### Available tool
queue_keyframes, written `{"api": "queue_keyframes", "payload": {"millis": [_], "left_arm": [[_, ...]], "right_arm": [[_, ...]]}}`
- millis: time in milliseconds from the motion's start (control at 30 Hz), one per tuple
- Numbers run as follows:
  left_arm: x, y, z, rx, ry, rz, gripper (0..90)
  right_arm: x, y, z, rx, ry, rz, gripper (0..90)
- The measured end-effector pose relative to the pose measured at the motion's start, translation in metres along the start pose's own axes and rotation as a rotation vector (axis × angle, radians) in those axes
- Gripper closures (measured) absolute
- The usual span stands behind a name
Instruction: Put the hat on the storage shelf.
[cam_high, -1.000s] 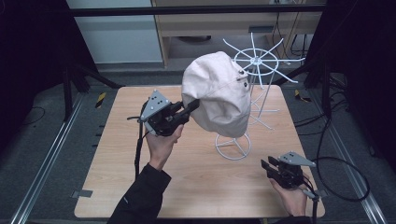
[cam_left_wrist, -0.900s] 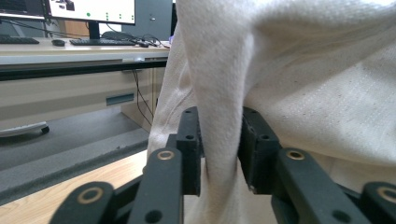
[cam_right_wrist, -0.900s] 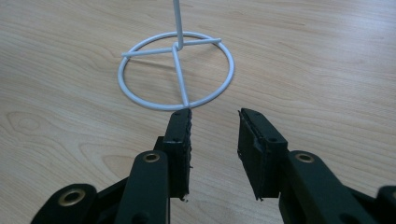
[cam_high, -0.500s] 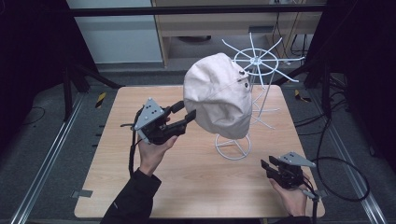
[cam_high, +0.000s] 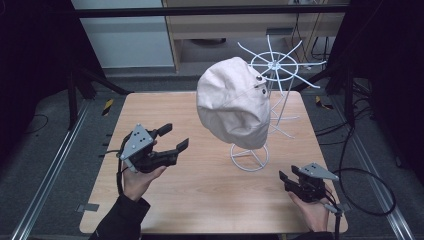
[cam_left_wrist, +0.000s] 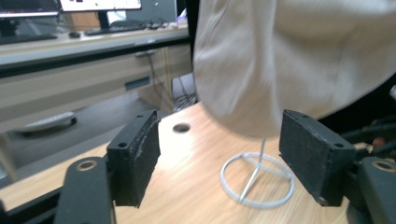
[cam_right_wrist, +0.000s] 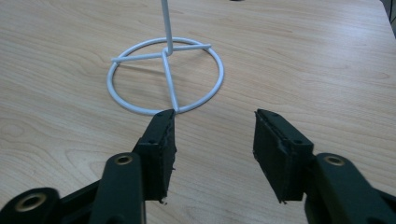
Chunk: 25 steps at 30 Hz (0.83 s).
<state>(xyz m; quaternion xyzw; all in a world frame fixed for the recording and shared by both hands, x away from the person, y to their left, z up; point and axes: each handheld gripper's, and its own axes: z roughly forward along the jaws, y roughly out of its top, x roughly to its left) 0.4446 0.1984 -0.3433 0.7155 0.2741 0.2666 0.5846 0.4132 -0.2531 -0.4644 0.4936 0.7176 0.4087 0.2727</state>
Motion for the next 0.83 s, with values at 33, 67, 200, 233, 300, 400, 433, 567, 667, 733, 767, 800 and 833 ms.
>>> {"api": "queue_keyframes", "payload": {"millis": [33,67,200,233,300,400,433,567,667,733,767,800,833], "left_arm": [[0.002,-0.004,-0.003,0.016,0.011,0.009,26.8],[0.007,-0.014,-0.009,0.041,0.033,0.012,26.1],[0.014,-0.028,-0.014,0.077,0.049,-0.009,24.8],[0.016,-0.035,-0.016,0.095,0.06,-0.014,24.4],[0.022,-0.055,-0.021,0.146,0.084,-0.033,24.2],[0.026,-0.07,-0.025,0.189,0.102,-0.038,23.4],[0.029,-0.082,-0.028,0.219,0.113,-0.056,23.3],[0.035,-0.104,-0.034,0.273,0.149,-0.08,22.8],[0.043,-0.122,-0.042,0.321,0.192,-0.107,21.4],[0.045,-0.124,-0.043,0.324,0.204,-0.113,21.1],[0.049,-0.13,-0.047,0.33,0.23,-0.134,20.4],[0.049,-0.13,-0.047,0.33,0.23,-0.134,20.0],[0.051,-0.132,-0.049,0.334,0.243,-0.139,20.0]], "right_arm": [[0.0,0.0,0.0,-0.001,-0.001,0.003,45.7],[-0.001,0.0,0.0,-0.002,0.001,0.015,43.9],[-0.002,-0.001,0.0,-0.012,-0.01,0.015,38.6],[-0.002,-0.001,0.0,-0.012,-0.009,0.025,36.9],[-0.004,-0.002,0.001,-0.016,-0.015,0.019,34.8],[-0.005,-0.003,0.002,-0.015,-0.017,0.021,32.2],[-0.005,-0.004,0.002,-0.017,-0.019,0.023,31.3],[-0.006,-0.004,0.003,-0.018,-0.017,0.022,28.7],[-0.008,-0.006,0.004,-0.014,-0.022,0.019,26.7],[-0.007,-0.007,0.004,-0.012,-0.022,0.025,26.0],[-0.008,-0.007,0.004,-0.015,-0.027,0.021,24.3],[-0.008,-0.007,0.004,-0.014,-0.028,0.021,23.5],[-0.008,-0.007,0.004,-0.014,-0.028,0.021,23.5]]}}
